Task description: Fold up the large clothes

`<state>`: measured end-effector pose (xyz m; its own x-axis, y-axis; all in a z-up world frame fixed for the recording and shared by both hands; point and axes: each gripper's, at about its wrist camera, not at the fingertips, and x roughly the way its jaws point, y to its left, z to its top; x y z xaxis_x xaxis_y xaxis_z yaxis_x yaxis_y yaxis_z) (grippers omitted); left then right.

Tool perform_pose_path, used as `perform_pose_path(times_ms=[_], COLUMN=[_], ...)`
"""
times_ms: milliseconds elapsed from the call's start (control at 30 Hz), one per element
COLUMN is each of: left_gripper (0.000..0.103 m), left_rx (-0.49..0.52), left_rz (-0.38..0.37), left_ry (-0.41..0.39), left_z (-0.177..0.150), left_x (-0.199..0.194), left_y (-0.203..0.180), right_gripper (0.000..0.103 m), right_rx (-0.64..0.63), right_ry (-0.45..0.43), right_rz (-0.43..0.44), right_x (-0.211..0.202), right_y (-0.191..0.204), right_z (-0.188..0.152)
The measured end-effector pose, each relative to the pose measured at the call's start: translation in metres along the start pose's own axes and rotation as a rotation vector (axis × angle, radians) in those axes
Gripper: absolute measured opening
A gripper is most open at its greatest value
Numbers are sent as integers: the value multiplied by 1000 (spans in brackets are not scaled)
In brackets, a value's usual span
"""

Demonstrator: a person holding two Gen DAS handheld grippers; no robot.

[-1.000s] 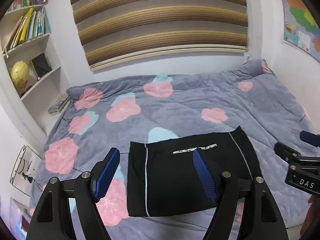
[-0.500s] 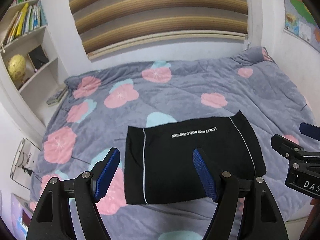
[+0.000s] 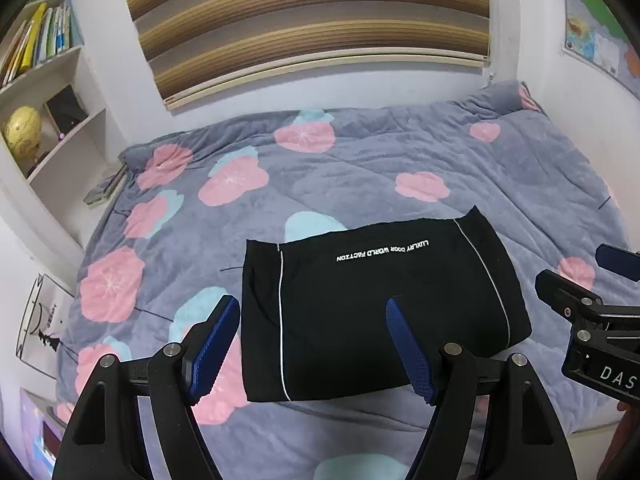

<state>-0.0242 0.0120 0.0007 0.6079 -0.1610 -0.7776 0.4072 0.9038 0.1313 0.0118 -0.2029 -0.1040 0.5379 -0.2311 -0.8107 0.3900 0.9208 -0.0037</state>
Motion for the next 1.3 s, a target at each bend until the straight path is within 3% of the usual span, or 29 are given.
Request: perform_pose_path(times_ms=[1300], left_gripper=[77], left_rx=[12], left_rz=[53], left_ry=[14], left_z=[-17], left_x=[-6], left_y=[-4], right_gripper=[89], right_rx=[-14], right_ry=[34], right_rz=[31], right_x=[-3], right_y=[3], right_z=[-19])
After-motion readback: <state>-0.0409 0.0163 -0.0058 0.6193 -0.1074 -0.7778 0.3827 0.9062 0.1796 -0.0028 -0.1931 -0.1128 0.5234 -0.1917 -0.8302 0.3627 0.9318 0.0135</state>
